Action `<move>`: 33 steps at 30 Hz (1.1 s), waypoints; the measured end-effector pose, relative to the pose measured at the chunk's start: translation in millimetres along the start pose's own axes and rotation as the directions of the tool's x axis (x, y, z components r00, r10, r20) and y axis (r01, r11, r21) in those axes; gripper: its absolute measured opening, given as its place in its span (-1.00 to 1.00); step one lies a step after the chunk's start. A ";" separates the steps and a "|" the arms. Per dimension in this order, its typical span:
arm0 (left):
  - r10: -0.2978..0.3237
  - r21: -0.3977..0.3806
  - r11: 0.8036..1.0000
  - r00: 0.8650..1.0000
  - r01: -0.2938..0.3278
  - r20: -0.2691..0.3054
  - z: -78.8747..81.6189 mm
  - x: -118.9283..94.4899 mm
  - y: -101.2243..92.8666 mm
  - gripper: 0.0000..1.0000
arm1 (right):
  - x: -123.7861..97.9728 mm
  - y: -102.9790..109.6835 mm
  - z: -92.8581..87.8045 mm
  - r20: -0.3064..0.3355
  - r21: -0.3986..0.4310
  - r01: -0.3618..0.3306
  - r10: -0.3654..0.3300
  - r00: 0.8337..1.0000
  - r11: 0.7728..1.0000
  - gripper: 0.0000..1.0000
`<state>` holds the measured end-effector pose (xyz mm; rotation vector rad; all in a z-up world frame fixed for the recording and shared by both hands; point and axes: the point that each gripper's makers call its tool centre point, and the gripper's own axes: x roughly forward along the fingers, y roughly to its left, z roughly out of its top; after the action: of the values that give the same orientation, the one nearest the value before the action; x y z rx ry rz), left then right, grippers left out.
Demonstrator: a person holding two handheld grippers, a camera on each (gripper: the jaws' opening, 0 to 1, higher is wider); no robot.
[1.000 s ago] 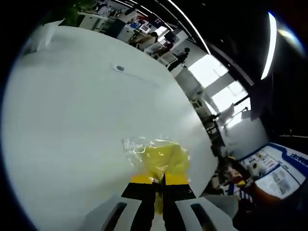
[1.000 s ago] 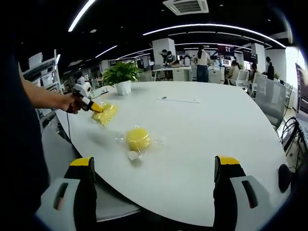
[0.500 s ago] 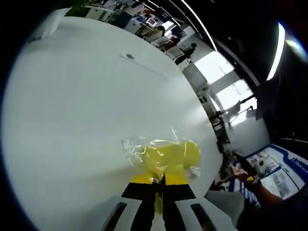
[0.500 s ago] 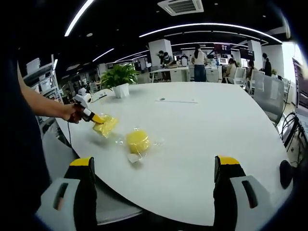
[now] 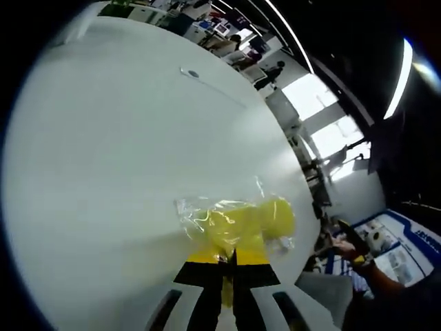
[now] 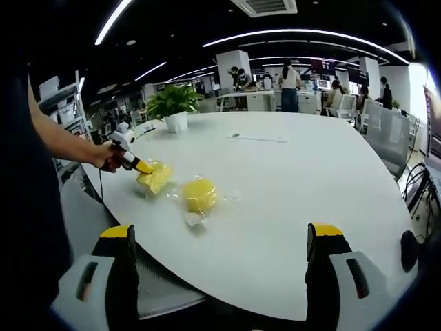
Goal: Compare the silicone blocks by pressing each to a similar depth, holding the contact briefly, and releasing to observe deformation and rebound differences across the visible hardness samples.
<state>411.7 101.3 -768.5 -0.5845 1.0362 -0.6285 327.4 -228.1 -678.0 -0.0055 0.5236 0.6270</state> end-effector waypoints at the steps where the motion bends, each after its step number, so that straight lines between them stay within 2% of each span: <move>1: 0.000 -0.001 1.000 1.000 0.000 -0.006 -0.6 1.6 0.8 -0.96 | 0.3 0.2 0.2 0.000 0.002 -0.001 0.001 1.000 1.000 0.93; 4: 0.006 -0.001 1.000 1.000 -0.006 -0.013 -0.8 4.4 3.4 -0.96 | 1.1 0.9 0.2 -0.003 0.002 -0.003 0.003 1.000 1.000 0.93; 5: 0.023 0.013 1.000 0.999 -0.023 -0.026 -2.7 6.3 7.2 -0.96 | 1.1 1.2 0.3 -0.003 0.003 -0.003 0.003 1.000 1.000 0.93; 6: 0.068 0.064 0.996 0.997 -0.065 -0.048 -6.5 6.9 14.7 -0.96 | 1.1 1.5 0.3 -0.004 0.003 -0.003 0.003 1.000 1.000 0.93; 8: 0.065 0.055 0.997 0.995 -0.061 -0.074 -13.5 11.8 12.3 -0.95 | 1.1 1.5 0.2 -0.004 0.006 -0.001 0.002 1.000 1.000 0.93; 15: 0.078 0.075 0.995 0.995 -0.073 -0.059 -12.7 12.4 18.3 -0.94 | 2.0 2.6 -2.8 -0.006 0.017 0.000 0.000 1.000 1.000 0.93; 19: 0.103 0.139 0.986 0.993 -0.094 -0.052 -13.1 13.0 18.9 -0.95 | 2.1 3.3 -2.0 0.000 0.028 0.001 -0.001 1.000 1.000 0.93; 28: 0.106 0.158 0.983 0.994 -0.099 -0.037 -13.4 13.4 21.6 -0.93 | 1.3 4.4 -1.4 0.003 0.029 0.002 -0.002 1.000 1.000 0.93; 33: 0.112 0.192 0.975 0.994 -0.109 -0.005 -13.2 13.7 21.9 -0.90 | 1.7 4.0 -3.4 0.002 0.031 0.000 -0.001 1.000 1.000 0.93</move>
<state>409.1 104.6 -797.2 -0.3523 1.0024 -0.6272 324.8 -224.4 -681.1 0.0247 0.5312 0.6181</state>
